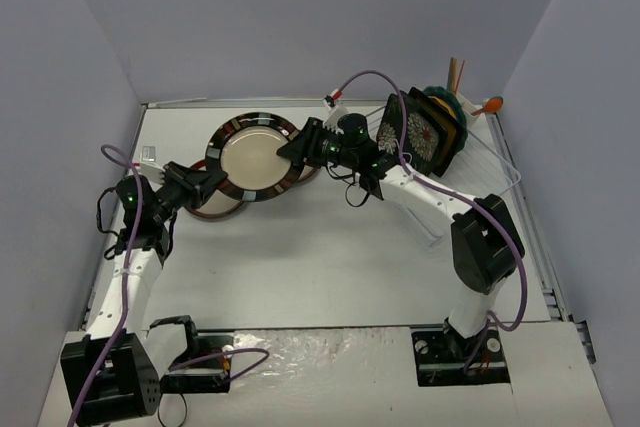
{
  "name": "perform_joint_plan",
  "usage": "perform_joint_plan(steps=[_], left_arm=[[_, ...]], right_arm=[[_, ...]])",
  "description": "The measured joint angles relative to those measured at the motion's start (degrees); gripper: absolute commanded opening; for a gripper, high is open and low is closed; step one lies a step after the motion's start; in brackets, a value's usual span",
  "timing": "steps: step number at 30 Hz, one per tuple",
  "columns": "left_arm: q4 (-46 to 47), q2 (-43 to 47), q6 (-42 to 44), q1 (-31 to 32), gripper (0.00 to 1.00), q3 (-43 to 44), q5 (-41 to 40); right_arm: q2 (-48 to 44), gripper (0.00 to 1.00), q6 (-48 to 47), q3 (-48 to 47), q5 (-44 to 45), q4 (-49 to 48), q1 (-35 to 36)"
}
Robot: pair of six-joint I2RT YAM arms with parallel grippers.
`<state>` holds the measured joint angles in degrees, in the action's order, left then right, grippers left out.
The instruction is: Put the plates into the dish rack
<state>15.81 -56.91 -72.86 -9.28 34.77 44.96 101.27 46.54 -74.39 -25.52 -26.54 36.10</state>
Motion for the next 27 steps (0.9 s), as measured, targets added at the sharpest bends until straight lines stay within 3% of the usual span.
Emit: perform_joint_plan(steps=[3, 7, 8, 13, 16, 23, 27], left_arm=[[-0.4, 0.0, 0.4, 0.0, 0.0, 0.0, -0.3], [-0.6, 0.2, 0.8, 0.2, 0.12, -0.3, 0.2], [-0.8, 0.3, 1.2, 0.4, 0.19, -0.3, 0.2], [-8.1, 0.4, 7.1, 1.3, 0.8, 2.0, 0.2], [-17.0, 0.4, 13.5, 1.3, 0.94, 7.0, -1.7], [-32.3, 0.6, 27.0, 1.3, 0.97, 16.4, -10.6], [-39.8, -0.3, 33.7, 1.3, 0.97, 17.5, -17.8]], right_arm=[[-0.2, 0.0, 1.1, 0.3, -0.2, -0.8, -0.2], [-1.4, 0.0, 1.6, 0.8, -0.2, -0.9, -0.7], [-1.8, 0.0, 1.3, 1.0, -0.2, -0.5, -0.8], [-3.9, 0.0, -2.5, 1.5, -0.2, 3.0, -1.7], [-5.7, 0.0, -8.2, 1.6, 0.4, 8.4, -4.0], [-10.7, 0.0, -24.0, 1.3, 3.9, 21.1, -13.6], [-15.2, 0.0, -38.5, -1.4, 9.5, 28.3, -16.5]])
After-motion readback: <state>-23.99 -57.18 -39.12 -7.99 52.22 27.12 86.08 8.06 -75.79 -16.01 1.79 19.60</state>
